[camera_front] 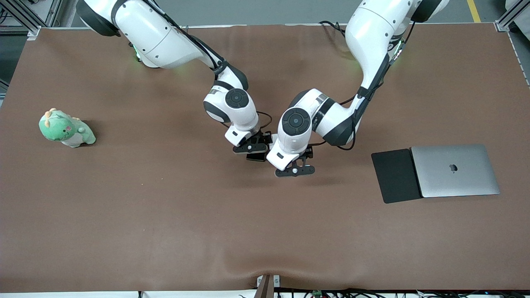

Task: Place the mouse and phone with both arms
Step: 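Lower and close the left gripper on the mouse while the right gripper grasps the phone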

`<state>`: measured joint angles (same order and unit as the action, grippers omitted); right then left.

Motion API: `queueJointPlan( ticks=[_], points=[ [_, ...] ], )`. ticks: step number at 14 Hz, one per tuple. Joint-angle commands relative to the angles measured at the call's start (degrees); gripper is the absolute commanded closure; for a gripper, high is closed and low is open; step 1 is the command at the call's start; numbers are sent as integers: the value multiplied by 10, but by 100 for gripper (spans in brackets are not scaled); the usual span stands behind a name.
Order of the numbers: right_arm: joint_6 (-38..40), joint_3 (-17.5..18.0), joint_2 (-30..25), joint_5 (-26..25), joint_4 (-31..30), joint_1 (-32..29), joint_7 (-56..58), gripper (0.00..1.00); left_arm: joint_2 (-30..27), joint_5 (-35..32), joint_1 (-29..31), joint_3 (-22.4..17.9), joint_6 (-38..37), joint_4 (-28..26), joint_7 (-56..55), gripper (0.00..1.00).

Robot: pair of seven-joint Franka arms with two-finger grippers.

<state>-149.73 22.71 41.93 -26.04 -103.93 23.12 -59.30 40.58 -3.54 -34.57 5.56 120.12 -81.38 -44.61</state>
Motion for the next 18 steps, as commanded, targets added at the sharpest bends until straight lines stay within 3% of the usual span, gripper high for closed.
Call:
queueJointPlan(
  ticks=[1,5,9,11,12,16,18],
  points=[
    [0,6,12,-15,17,-7,-12,100,8,-15,-10,-6,3,13,-13,0],
    [31,21,-5,-14,15,-40,-2,100,9,-16,-11,-6,3,13,-12,0],
    [121,37,-62,-7,13,-109,71,100,13,-16,-12,-6,4,13,-14,0],
    [140,32,-82,22,15,-134,112,100,27,-17,-23,-12,20,14,-31,0],
    [148,13,-96,62,17,-140,156,100,33,-23,-35,-19,27,15,-46,0],
    [241,-126,-155,249,35,-136,423,100,74,-29,-62,-29,32,48,-79,0],
    [268,-175,-172,261,34,-136,505,100,87,-26,-67,-28,32,55,-107,0]
  ],
)
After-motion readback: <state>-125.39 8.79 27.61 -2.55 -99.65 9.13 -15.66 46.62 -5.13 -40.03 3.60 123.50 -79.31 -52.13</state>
